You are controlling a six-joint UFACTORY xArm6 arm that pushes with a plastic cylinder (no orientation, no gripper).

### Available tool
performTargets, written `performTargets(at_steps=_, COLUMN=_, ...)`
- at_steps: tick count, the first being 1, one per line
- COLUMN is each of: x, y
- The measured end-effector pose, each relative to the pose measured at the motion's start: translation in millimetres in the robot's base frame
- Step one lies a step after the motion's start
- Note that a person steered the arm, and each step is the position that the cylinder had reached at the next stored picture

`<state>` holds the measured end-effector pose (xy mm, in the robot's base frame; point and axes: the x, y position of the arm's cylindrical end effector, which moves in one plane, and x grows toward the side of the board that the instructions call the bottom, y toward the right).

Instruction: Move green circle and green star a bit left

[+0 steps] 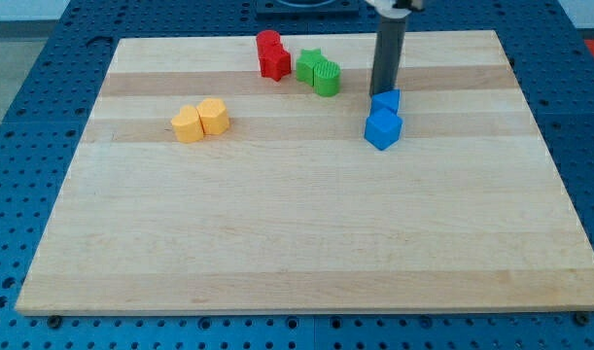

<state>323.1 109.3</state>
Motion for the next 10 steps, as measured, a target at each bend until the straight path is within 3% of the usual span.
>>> performTargets(at_steps=6, x=-10.6, y=-71.0)
performTargets(at_steps=10, x=-8.5, y=-88.7)
